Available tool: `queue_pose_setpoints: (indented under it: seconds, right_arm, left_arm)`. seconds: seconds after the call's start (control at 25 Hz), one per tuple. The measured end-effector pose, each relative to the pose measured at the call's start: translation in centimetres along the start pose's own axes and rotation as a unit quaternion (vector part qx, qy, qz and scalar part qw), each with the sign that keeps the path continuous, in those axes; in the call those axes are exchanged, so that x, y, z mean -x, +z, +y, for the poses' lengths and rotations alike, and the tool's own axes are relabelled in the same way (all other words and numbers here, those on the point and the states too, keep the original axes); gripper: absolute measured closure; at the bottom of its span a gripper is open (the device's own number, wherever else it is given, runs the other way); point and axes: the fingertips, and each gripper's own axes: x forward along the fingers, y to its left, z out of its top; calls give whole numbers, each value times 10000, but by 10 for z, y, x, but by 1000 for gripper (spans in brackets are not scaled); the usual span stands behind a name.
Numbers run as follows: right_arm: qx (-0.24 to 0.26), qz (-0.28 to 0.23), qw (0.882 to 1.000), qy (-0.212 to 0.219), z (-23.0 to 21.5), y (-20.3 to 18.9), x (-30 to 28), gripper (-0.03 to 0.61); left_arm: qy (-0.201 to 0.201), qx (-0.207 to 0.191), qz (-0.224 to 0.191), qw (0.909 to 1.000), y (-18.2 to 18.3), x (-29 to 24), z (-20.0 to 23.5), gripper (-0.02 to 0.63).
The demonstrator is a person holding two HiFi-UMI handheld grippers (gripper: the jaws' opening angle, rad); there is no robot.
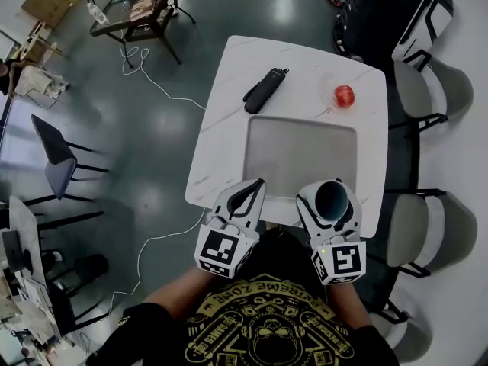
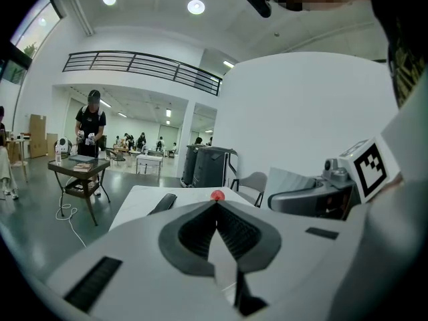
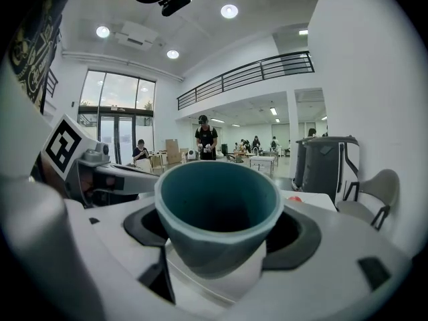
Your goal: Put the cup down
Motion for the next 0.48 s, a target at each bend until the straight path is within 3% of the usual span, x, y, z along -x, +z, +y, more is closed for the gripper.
queue_pose_setpoints:
  seconds: [0.48]
  right_arm:
    - [122,105,9993,338,-21,-18,-26,194]
  left_arm:
    - [360,257,159,9989,-25,-27,1,604]
